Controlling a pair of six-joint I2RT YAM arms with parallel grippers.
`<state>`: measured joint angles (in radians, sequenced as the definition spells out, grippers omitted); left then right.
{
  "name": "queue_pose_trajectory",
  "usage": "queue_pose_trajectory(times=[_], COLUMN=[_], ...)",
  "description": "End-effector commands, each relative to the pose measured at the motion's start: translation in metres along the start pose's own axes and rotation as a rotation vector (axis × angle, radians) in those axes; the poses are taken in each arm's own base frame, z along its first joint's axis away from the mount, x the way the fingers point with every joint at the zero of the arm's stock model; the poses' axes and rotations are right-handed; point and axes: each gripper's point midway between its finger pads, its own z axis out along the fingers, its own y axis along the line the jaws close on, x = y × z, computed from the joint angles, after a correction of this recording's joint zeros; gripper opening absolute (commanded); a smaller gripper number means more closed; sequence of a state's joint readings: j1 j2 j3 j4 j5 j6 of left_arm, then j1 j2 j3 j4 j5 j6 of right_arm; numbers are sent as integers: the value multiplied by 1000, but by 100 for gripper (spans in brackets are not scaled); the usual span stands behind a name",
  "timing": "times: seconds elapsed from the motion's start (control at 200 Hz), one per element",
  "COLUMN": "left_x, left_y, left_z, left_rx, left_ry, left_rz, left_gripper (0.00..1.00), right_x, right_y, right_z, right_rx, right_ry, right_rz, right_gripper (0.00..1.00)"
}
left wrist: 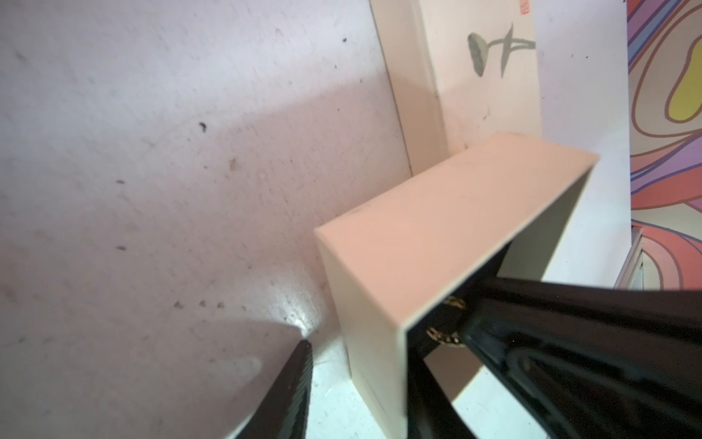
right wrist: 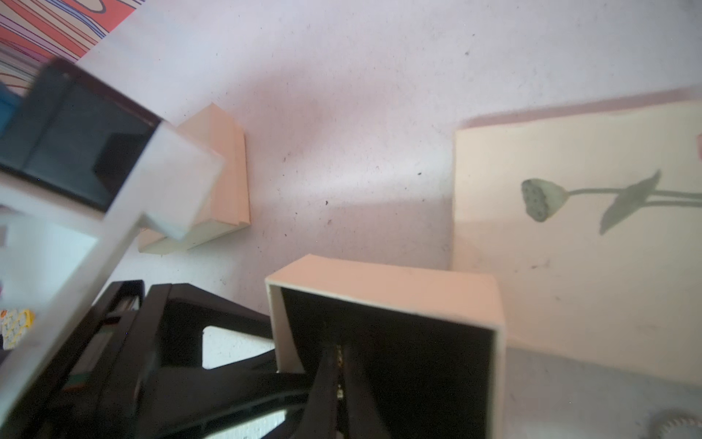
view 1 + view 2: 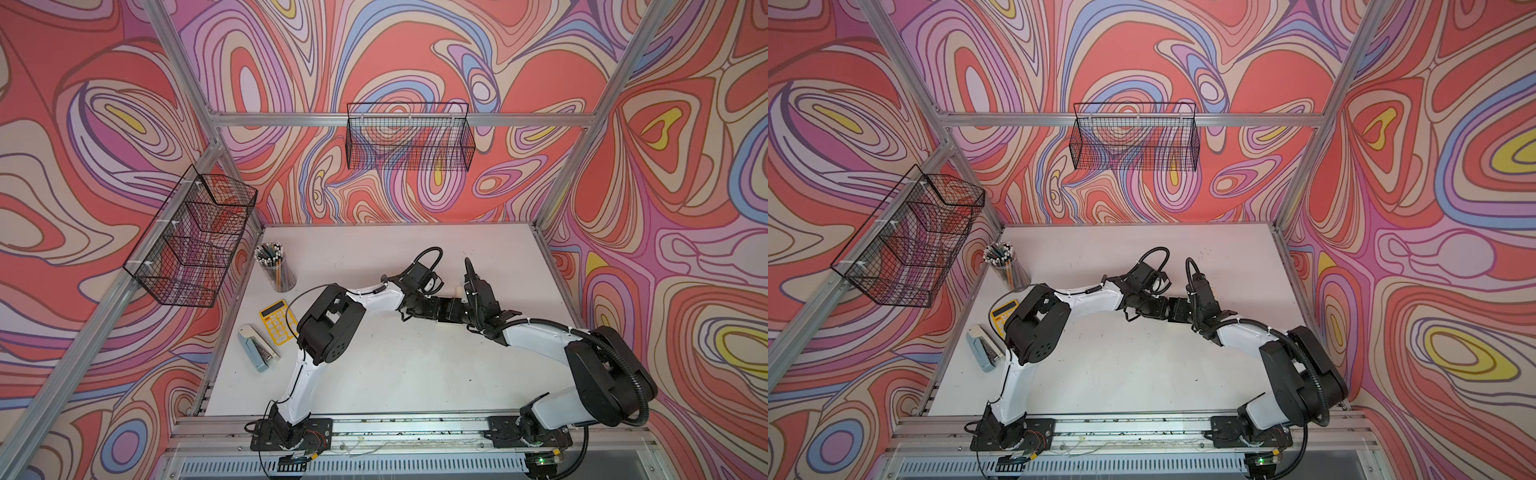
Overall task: Take the rings out of the lift-off lid box
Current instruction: Take out the ring from the jewelry box, then place the ring at the center of the board.
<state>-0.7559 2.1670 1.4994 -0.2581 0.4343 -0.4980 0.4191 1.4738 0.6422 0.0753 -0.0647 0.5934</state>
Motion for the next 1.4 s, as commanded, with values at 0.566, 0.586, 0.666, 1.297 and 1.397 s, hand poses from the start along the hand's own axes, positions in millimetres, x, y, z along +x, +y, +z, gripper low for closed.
queue_pose_trajectory(times=[0.566,0.586,0.666,1.297,1.397], left_x=[32,32,28,33,30], left_y=[53,53,47,48,41], left_z=[20,19,14,-27,-38], left_rx=[-177,-174,-160,-231,-223], left_ry=[106,103,83,67,46], left_rz=[-79,-79,-76,0,15], left_gripper=[37,37,37,40,42], right_x=[-14,-15,-19,-42,-32], right_y=[5,4,4,-109,-136], right_z=[-17,-18,-21,-56,-59], right_rx=[-65,-67,-67,329,435], right_ry=[-23,-24,-30,-16,11], right_rz=[39,40,45,177,215], right_gripper=[0,0,0,0,0])
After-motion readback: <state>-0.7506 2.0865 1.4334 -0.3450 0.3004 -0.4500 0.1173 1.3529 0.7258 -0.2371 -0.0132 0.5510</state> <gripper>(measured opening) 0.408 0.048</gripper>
